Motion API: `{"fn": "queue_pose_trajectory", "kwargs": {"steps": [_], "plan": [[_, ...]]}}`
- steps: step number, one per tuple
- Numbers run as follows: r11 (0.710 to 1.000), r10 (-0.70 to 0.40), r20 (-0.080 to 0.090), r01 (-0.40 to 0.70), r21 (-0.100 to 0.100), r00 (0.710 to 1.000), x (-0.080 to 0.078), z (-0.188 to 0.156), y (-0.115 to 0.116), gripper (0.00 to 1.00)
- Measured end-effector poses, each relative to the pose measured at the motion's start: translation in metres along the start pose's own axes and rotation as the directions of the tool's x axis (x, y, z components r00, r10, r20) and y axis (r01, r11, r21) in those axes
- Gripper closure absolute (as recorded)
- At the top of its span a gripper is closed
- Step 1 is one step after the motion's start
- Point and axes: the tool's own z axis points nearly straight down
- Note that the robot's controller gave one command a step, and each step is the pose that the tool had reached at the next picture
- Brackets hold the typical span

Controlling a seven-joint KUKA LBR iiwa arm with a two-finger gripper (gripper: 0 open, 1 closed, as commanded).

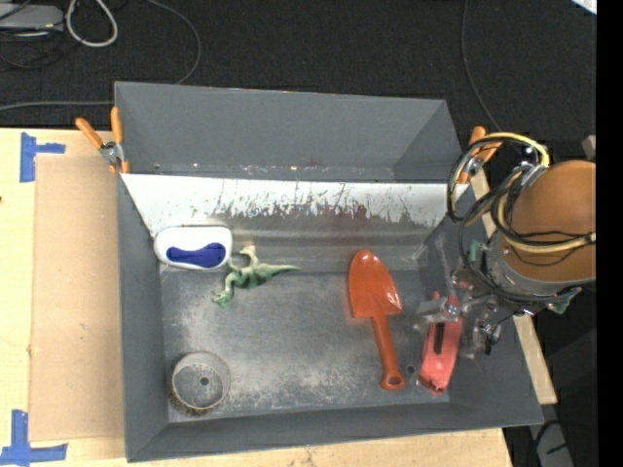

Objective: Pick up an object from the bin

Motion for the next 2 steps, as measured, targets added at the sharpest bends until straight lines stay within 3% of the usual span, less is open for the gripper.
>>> {"fn": "queue_pose_trajectory", "kwargs": {"steps": [2], "plan": [[1.0, 0.007, 0.002, -0.007, 0.0, 1.0, -0.0015, -0.0224, -0.0005, 1.0]]}}
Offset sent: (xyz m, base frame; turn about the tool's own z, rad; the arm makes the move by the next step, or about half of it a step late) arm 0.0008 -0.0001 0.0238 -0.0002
